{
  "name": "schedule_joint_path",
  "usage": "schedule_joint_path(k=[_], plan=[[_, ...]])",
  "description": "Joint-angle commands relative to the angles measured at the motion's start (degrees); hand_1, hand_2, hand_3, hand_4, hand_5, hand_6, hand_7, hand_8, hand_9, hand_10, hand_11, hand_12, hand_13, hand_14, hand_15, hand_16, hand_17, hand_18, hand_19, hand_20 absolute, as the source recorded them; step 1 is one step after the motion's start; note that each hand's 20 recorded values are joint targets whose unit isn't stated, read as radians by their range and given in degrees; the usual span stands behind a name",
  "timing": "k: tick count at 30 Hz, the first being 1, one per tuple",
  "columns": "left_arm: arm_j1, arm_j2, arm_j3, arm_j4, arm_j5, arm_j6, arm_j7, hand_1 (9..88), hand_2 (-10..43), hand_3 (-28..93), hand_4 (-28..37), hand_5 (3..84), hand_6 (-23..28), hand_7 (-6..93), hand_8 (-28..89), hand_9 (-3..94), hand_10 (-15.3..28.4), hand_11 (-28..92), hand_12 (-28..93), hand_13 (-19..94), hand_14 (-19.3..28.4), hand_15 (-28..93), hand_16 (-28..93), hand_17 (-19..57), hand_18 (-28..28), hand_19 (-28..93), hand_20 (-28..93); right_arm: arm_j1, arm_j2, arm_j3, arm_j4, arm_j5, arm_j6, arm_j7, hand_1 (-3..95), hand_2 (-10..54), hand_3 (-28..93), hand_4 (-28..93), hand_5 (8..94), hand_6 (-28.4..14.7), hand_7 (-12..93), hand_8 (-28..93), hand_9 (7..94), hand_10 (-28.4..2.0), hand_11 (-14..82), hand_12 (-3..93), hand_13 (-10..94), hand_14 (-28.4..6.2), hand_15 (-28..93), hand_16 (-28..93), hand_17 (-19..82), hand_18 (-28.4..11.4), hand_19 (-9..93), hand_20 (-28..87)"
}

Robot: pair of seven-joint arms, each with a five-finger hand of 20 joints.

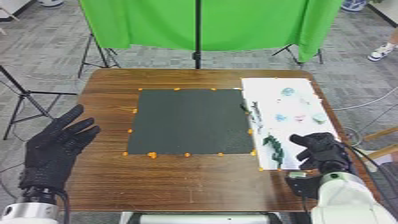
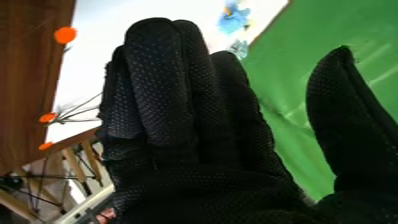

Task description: Arrange flowers

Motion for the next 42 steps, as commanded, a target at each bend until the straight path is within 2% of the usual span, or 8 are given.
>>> schedule_joint_path(k=[1,5,8,20,28,33,38,42], plan=[[0.5,-0.46,0.02,0.13,0.35,-0.26,-0.71,20.8,7.8,78,-25.0,36.7,9.1,15.6,-10,34.4,21.9,28,12,25,28.4,57,-11,-10.2,25.5,54,13,2.0,1.8,-2.1,2.3,-2.4,-4.7,3.0,27.2,2.9,70,-22,55.3,-7.2,15,-11,69.4,-19.3,27.9,15.8,67,-14.9,65,12,34,-23.4,93,0],[0.6,-0.57,0.1,0.18,0.4,-0.56,-0.88,20.8,7.7,78,-24.9,36.7,9.0,15.7,-10,34.5,21.9,29,12,25,28.4,57,-11,-10.1,25.3,54,13,3.6,2.2,-4.4,3.2,-4.3,-6.6,4.5,27.6,2.5,70,-22,55.3,-7.2,15,-11,69.6,-19.3,27.7,15.8,68,-14.7,65,12,35,-23.4,93,-2],[0.7,-0.33,0.31,0.08,0.24,-0.17,-0.49,20.9,7.7,78,-24.9,36.7,9.0,15.7,-10,34.6,21.9,29,12,25,28.4,57,-11,-10.1,25.2,54,13,5.8,3.1,-7.7,4.3,-7.6,-8.6,6.2,27.7,2.2,70,-22,55.4,-7.3,15,-11,70.0,-19.2,27.7,15.9,68,-14.7,65,12,35,-23.3,93,-2],[0.0,-0.69,0.44,0.13,0.68,-0.63,-1.88,21.0,7.7,78,-24.7,36.7,9.1,15.9,-10,34.7,22.0,29,12,25,28.4,58,-11,-10.0,25.1,54,13,14.0,5.7,-19.0,7.8,-14.3,-13.1,9.3,28.0,0.7,70,-22,55.9,-7.2,15,-11,70.6,-18.5,27.9,16.2,69,-14.2,65,13,36,-23.2,93,-2],[0.0,-0.71,0.53,0.14,0.68,-0.51,-2.08,21.2,7.6,78,-24.5,36.6,9.2,16.0,-10,34.8,22.1,29,12,26,28.4,58,-11,-10.1,25.0,54,13,20.5,6.3,-28.4,11.3,-19.9,-20.6,11.9,28.3,-0.4,70,-22,56.8,-7.6,16,-11,70.6,-18.1,28.2,16.4,69,-13.9,64,13,37,-23.3,93,-2],[0.0,-0.66,0.57,0.11,0.67,-0.35,-2.07,21.4,7.6,78,-24.5,36.6,9.3,16.1,-10,34.8,22.2,29,12,26,28.4,58,-11,-10.1,25.1,54,13,24.2,6.2,-33.0,13.0,-19.6,-21.5,12.0,28.5,-1.0,69,-22,57.5,-7.6,16,-11,70.8,-18.2,28.2,16.5,70,-14.0,64,13,37,-23.4,93,-3],[-0.5,-0.77,0.68,0.29,0.82,-0.8,-2.66,21.5,7.6,78,-24.4,36.6,9.4,16.1,-10,34.8,22.2,29,12,26,28.4,58,-11,-10.1,25.0,54,13,29.5,5.7,-39.4,16.3,-19.9,-21.4,12.9,29.5,-2.1,69,-22,60.2,-7.3,18,-11,72.3,-17.6,28.9,16.7,70,-13.6,64,13,37,-23.2,93,-3],[-0.5,-0.74,0.78,0.27,0.84,-0.88,-2.75,21.5,7.6,78,-24.3,36.6,9.4,16.1,-10,34.9,22.3,29,12,25,28.4,58,-11,-10.0,25.0,55,13,32.7,5.3,-43.8,18.5,-20.9,-21.8,13.3,33.2,-5.6,69,-23,63.8,-6.4,23,-11,74.2,-16.5,32.0,17.6,72,-12.5,64,14,38,-22.8,93,-1]])
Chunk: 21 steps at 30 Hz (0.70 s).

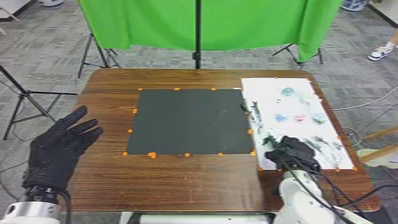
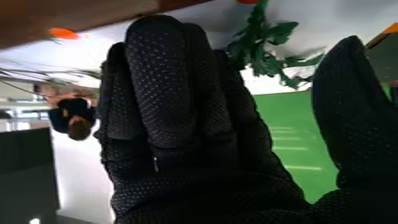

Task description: Arrange flowers

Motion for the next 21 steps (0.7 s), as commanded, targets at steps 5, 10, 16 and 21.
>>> schedule_joint_path(k=[5,10,16,21], plan=[[0.3,-0.63,0.18,0.25,0.35,-0.6,-1.19,21.5,7.6,78,-24.3,36.6,9.4,16.1,-10,34.7,22.1,29,12,25,28.4,58,-11,-10.1,25.0,55,13,4.3,-1.6,-9.1,6.2,-0.8,-0.9,0.1,40.7,-9.3,71,-26,68.0,-4.9,32,-6,77.1,-13.9,39.1,19.0,75,-10.4,64,15,39,-22.5,93,4],[0.6,-0.45,0.25,0.17,0.18,-0.37,-0.42,21.5,7.5,78,-24.3,36.7,9.4,16.0,-10,34.7,22.2,29,12,25,28.4,58,-11,-10.1,25.0,55,13,4.2,-1.6,-10.5,7.9,-3.1,1.6,1.0,54.4,-9.5,69,-28,77.1,-2.3,37,8,87.7,-9.7,37.7,26.5,85,-6.0,62,19,47,-20.2,93,16],[0.8,0.11,-0.01,0.13,-0.04,-0.3,0.4,21.4,7.5,78,-24.4,36.6,9.4,16.0,-10,34.7,22.2,29,12,25,28.4,58,-11,-10.1,25.1,55,13,3.7,-0.4,-9.3,8.0,-7.6,6.0,3.2,55.2,-9.5,72,-28,81.4,-3.7,33,11,90.4,-10.1,41.2,24.8,88,-5.5,63,21,49,-21.1,93,22],[0.3,0.35,-0.27,-0.09,0.37,-0.42,0.1,21.4,7.6,78,-24.3,36.5,9.4,16.0,-10,34.6,22.2,29,12,25,28.4,58,-11,-10.1,25.0,55,13,4.8,0.6,-8.0,6.4,-10.9,9.1,4.9,55.0,-9.5,73,-28,82.9,-4.1,31,12,91.0,-9.8,42.9,23.8,89,-5.3,64,21,51,-21.1,93,24]])
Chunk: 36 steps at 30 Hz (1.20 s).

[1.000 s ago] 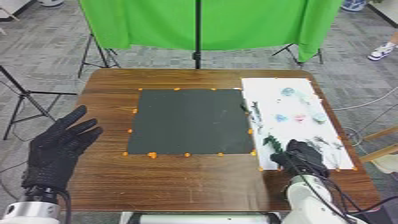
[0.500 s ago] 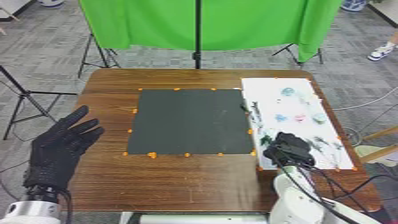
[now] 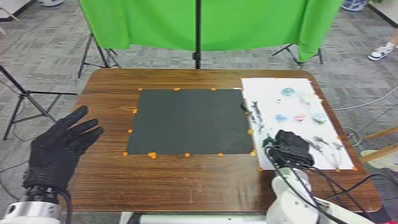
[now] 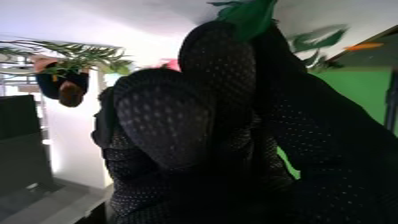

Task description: Arrange flowers

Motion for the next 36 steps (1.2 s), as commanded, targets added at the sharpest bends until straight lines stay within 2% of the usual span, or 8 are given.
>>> schedule_joint_path(k=[1,11,15,16,19,24,31,36], plan=[[0.1,0.26,-0.4,-0.14,0.5,-0.43,-0.59,21.5,7.6,78,-24.3,36.5,9.4,16.0,-10,34.6,22.2,29,12,25,28.4,58,-11,-10.1,25.0,55,13,-1.5,1.8,-0.1,-1.0,-3.4,3.5,3.4,55.1,-9.5,73,-28,83.0,-4.0,31,12,91.1,-9.7,43.3,23.6,89,-5.3,64,21,51,-21.1,93,25],[-0.8,1.2,-0.41,-0.81,1.18,-0.3,-0.86,21.6,7.7,78,-24.0,36.5,9.4,15.8,-10,34.5,22.1,29,12,25,28.4,58,-11,-10.1,25.1,55,13,9.9,1.3,-5.7,-4.9,-4.2,6.0,0.3,55.0,-9.5,73,-28,83.2,-4.0,31,12,91.5,-9.5,44.6,22.7,90,-4.8,64,22,52,-20.7,93,27],[-1.8,1.09,-0.55,-1.01,1.57,-0.66,-2.33,21.6,7.7,78,-23.9,36.5,9.4,15.7,-10,34.5,22.1,29,12,25,28.4,58,-11,-10.1,25.1,55,13,16.4,-2.2,-8.9,-3.6,-2.5,5.4,-2.0,54.8,-9.5,73,-27,83.2,-3.9,31,12,91.9,-9.4,44.8,22.6,90,-4.8,64,22,52,-20.7,93,27],[-2.1,0.66,-0.61,-1.23,1.86,-0.72,-3.67,21.6,7.7,77,-23.9,36.5,9.4,15.7,-10,34.6,22.1,29,12,25,28.4,57,-11,-10.1,25.1,55,13,16.2,-3.8,-7.7,-3.2,-1.2,4.4,-4.1,54.8,-9.5,73,-27,83.2,-3.9,31,12,92.1,-9.4,44.9,22.6,91,-4.7,64,22,52,-20.7,93,27],[-6.1,1.63,0.78,-0.13,2.07,-1.85,-5.36,21.7,7.8,77,-23.7,36.4,9.4,15.7,-10,34.5,22.1,29,12,25,28.4,57,-11,-10.1,25.0,55,13,22.6,-7.0,-11.0,-1.0,1.6,4.2,-6.5,54.7,-9.5,73,-26,83.4,-3.9,31,12,92.3,-9.3,45.0,22.6,91,-4.7,64,22,53,-20.8,93,28],[-7.7,2.78,0.32,-0.19,2.24,-2.01,-4.36,21.8,7.8,77,-23.5,36.3,9.5,15.2,-10,34.3,22.0,28,12,25,28.4,57,-11,-10.1,25.0,55,13,31.6,-16.0,-16.0,4.2,5.9,3.3,-11.5,54.7,-9.5,73,-26,83.2,-4.0,31,12,92.0,-9.2,45.2,22.9,91,-4.7,64,22,53,-20.9,93,29],[-16.7,5.02,5.7,3.09,1.52,-5.16,-4.92,21.9,7.9,77,-23.1,35.6,9.3,13.2,-9,33.6,21.3,25,12,25,28.4,55,-11,-10.2,24.9,54,13,44.9,-24.7,-29.4,13.1,11.9,4.5,-11.2,54.9,-9.5,71,-23,82.0,-4.2,31,14,90.6,-9.1,45.9,23.8,90,-4.9,65,22,52,-21.0,93,30],[-20.2,6.84,6.48,3.83,1.58,-6.64,-5.0,22.0,8.1,76,-22.6,34.9,9.1,8.6,-6,32.4,20.2,15,15,25,28.0,49,-8,-10.1,24.7,53,13,55.0,-30.2,-41.2,20.6,18.3,6.0,-10.3,56.4,-9.5,65,-17,79.6,-4.1,33,13,89.1,-9.1,46.6,24.0,89,-4.8,66,23,52,-20.6,93,30]])
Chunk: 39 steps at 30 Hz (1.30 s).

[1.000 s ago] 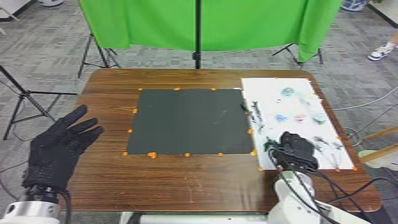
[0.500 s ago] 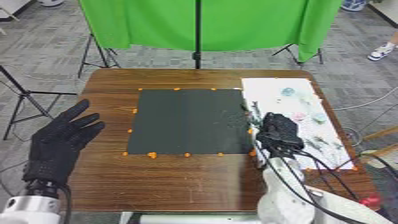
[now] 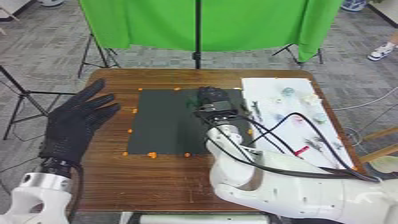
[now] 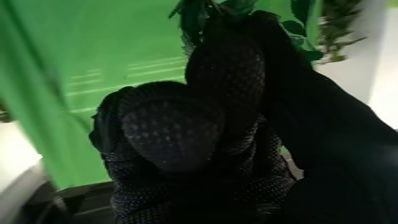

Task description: Arrange flowers

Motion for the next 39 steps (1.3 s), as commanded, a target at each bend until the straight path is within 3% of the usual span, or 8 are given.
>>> schedule_joint_path(k=[1,6,8,10,11,12,23,39], plan=[[-6.8,2.94,1.47,1.53,-0.11,-3.21,-0.53,22.1,8.2,76,-22.6,34.8,9.2,8.0,-6,32.2,19.9,13,16,25,27.6,48,-8,-10.0,24.6,53,13,16.3,-10.6,-13.9,8.6,10.5,1.5,0.6,56.7,-9.5,64,-17,79.3,-4.0,33,13,88.7,-9.1,46.8,23.9,88,-4.8,66,23,51,-20.5,93,30],[-10.1,3.8,3.08,2.18,0.0,-4.31,-0.72,22.0,8.2,76,-22.5,35.1,9.1,7.7,-6,33.2,20.1,12,17,25,27.4,48,-7,-9.9,24.5,52,13,17.8,-12.6,-15.8,10.7,18.9,2.0,1.5,57.5,-9.5,62,-17,79.2,-4.0,33,12,88.3,-9.2,47.1,23.5,88,-4.8,66,22,51,-20.1,93,30],[-13.8,2.95,4.57,3.57,0.48,-6.51,-3.73,22.0,8.2,76,-22.6,35.4,9.1,8.1,-6,33.6,20.1,14,17,26,27.4,50,-7,-9.6,24.4,53,13,17.1,-12.5,-16.1,10.9,18.3,1.9,2.3,57.6,-9.5,62,-17,79.2,-4.0,33,12,88.4,-9.3,47.2,23.4,88,-4.9,66,22,51,-20.1,93,29],[-18.5,1.34,6.51,5.51,0.94,-9.4,-9.06,21.9,8.1,76,-22.5,35.3,9.1,8.5,-6,33.4,20.2,13,17,26,27.0,50,-8,-9.4,24.4,53,13,14.8,-12.1,-16.1,11.1,15.4,-0.9,3.2,57.4,-9.3,62,-17,79.1,-4.0,33,11,88.4,-9.3,47.2,23.3,88,-5.0,66,22,51,-20.1,93,29],[-17.7,1.12,6.2,4.89,0.95,-8.62,-9.45,21.9,8.1,76,-22.6,35.3,9.1,8.5,-6,33.3,20.2,13,17,26,26.7,49,-8,-9.4,24.3,52,13,13.6,-12.5,-15.9,11.4,15.0,-1.5,2.1,57.3,-9.0,61,-17,79.2,-3.9,33,11,88.4,-9.3,47.3,23.3,88,-5.1,66,22,51,-20.1,93,29],[-18.4,1.59,7.17,5.2,0.78,-8.39,-7.77,21.9,8.1,76,-22.6,35.3,9.2,8.4,-6,33.1,20.3,11,16,26,26.4,47,-9,-9.3,24.1,52,13,15.1,-13.0,-17.5,11.5,16.1,-0.1,2.4,57.2,-8.9,61,-17,79.3,-3.8,33,10,88.3,-9.4,47.3,23.3,87,-5.2,66,22,50,-20.0,93,29],[-17.0,2.54,6.69,4.42,0.56,-7.61,-5.53,22.2,8.3,76,-22.3,36.1,10.0,9.8,-7,33.9,22.1,10,18,26,28.0,30,-1,-9.7,23.1,41,16,13.4,-13.3,-15.7,8.7,23.2,0.7,-4.1,57.8,-5.3,54,-18,81.1,-2.0,27,6,89.2,-9.4,47.4,23.3,86,-6.1,67,23,48,-19.8,93,29],[-17.1,1.52,7.02,4.09,0.81,-7.39,-7.77,22.3,8.2,76,-22.5,36.3,9.8,11.0,-7,34.6,21.8,16,16,26,27.8,43,-5,-9.2,23.7,43,19,8.0,-13.7,-10.3,7.6,28.2,-4.8,-6.8,58.8,-3.7,46,-17,84.3,1.7,18,4,93.3,-8.6,43.6,23.7,86,-7.0,66,23,47,-20.5,93,29]])
